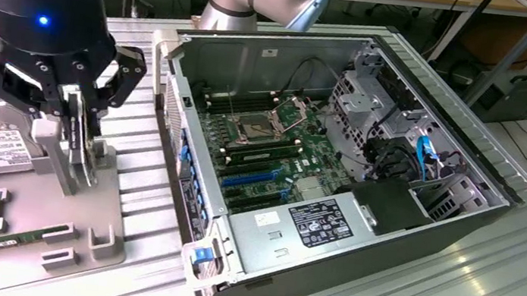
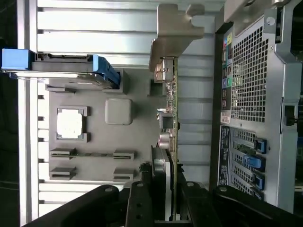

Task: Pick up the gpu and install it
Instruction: 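Pick up the gpu and move the gpu toward the slot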

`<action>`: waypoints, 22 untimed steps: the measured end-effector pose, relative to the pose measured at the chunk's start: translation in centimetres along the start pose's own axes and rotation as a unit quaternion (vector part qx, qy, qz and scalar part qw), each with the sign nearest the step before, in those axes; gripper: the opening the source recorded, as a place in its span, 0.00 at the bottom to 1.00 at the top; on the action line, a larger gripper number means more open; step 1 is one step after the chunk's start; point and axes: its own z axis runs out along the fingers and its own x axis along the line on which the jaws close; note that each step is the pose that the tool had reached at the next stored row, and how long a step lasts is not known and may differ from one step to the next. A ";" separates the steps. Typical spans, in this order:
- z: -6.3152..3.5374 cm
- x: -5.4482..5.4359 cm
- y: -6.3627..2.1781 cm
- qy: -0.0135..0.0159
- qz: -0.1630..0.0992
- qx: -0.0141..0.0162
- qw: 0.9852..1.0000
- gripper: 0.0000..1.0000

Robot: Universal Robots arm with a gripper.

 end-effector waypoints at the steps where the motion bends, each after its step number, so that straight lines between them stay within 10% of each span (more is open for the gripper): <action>1: -0.02 -0.6 -0.01 0.001 0.000 0.001 1.000 0.29; 3: -3.27 -0.7 0.08 0.001 0.000 0.001 1.000 0.29; 22: -4.17 -7.5 -0.02 0.001 0.001 0.002 1.000 0.29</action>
